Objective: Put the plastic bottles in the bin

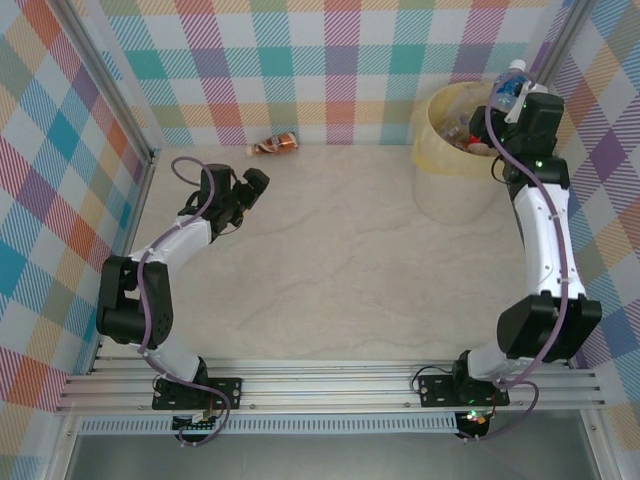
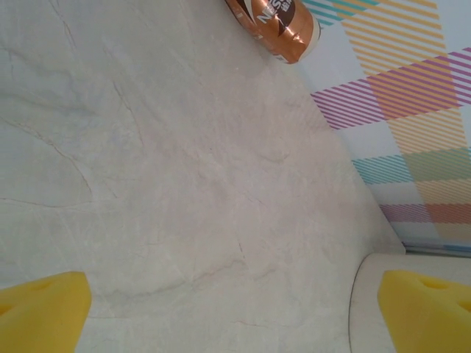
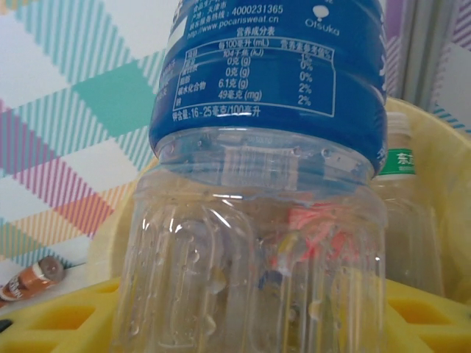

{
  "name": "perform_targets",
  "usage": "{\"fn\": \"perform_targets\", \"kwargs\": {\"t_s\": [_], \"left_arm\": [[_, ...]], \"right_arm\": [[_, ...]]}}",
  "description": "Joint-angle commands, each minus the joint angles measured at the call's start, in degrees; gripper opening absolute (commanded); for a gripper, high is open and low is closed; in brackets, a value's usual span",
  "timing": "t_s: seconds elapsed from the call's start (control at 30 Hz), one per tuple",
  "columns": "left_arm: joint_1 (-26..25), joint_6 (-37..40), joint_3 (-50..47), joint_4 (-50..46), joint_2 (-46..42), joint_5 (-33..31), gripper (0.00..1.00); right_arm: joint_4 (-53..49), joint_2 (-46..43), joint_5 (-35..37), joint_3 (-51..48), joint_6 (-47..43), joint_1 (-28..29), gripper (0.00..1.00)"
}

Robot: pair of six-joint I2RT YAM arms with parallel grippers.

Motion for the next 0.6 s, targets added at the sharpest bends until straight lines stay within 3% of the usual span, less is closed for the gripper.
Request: {"fn": "perform_targets", "kwargs": {"t_s": [0.0,0.17,0.37,0.43,0.57], "left_arm": [[-0.49,1.56,-0.39,-1.75,-2.47,-1.41,1.0],[-0.51,2.2,-0.31,-2.82,-3.0,-2.54,1.0],[-0.54,3.06,0.37,-3.84,-2.62,-3.24,1.0],[-0.55,3.02,0.56,-3.96,-2.27,-3.08,1.0],[-0.48,3.01,0.74,-3.86,-1.24,-2.89,1.0]], "right_arm": [[-4.49,4.31,-2.43,6.67,1.4,-0.53,0.65],[-9.65,7.24,6.08,11.45,5.84,-0.54,0.8],[-9.16,6.5,6.27,12.04,5.69,-0.53,0.86],[-8.48,6.5,5.17,11.85,4.96,-0.53,0.86],[-6.67,6.76,-4.02,11.39,3.11,-0.48,0.85]]}}
